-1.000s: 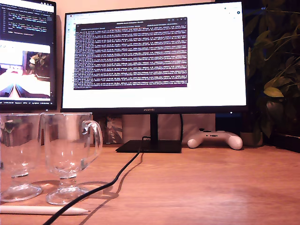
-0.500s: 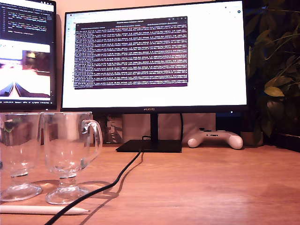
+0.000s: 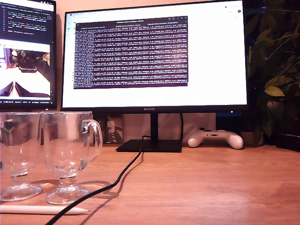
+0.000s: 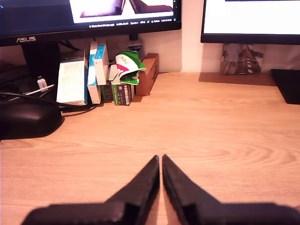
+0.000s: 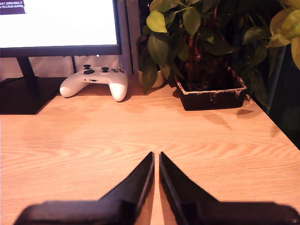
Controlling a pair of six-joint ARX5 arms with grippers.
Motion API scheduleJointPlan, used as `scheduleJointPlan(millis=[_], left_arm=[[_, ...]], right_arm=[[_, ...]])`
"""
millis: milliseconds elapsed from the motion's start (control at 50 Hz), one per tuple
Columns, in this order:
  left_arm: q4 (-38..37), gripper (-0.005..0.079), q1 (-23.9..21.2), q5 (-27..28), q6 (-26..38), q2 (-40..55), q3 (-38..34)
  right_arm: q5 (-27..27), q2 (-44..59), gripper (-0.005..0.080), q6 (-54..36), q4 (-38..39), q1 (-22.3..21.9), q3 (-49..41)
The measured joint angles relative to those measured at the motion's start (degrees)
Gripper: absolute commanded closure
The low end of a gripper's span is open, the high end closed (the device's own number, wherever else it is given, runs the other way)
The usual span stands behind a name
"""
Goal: Pick the small glass cups in front of you with each of your hands, and place them behind the white pen
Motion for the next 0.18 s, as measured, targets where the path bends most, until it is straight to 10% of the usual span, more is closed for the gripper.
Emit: scheduleJointPlan(millis=[180], left_arm=[[0.0,0.0761,0.0,0.0,0.0,0.0,0.0]], right_arm=[[0.0,0.0,0.0755,0.0,0.0,0.0,0.0]])
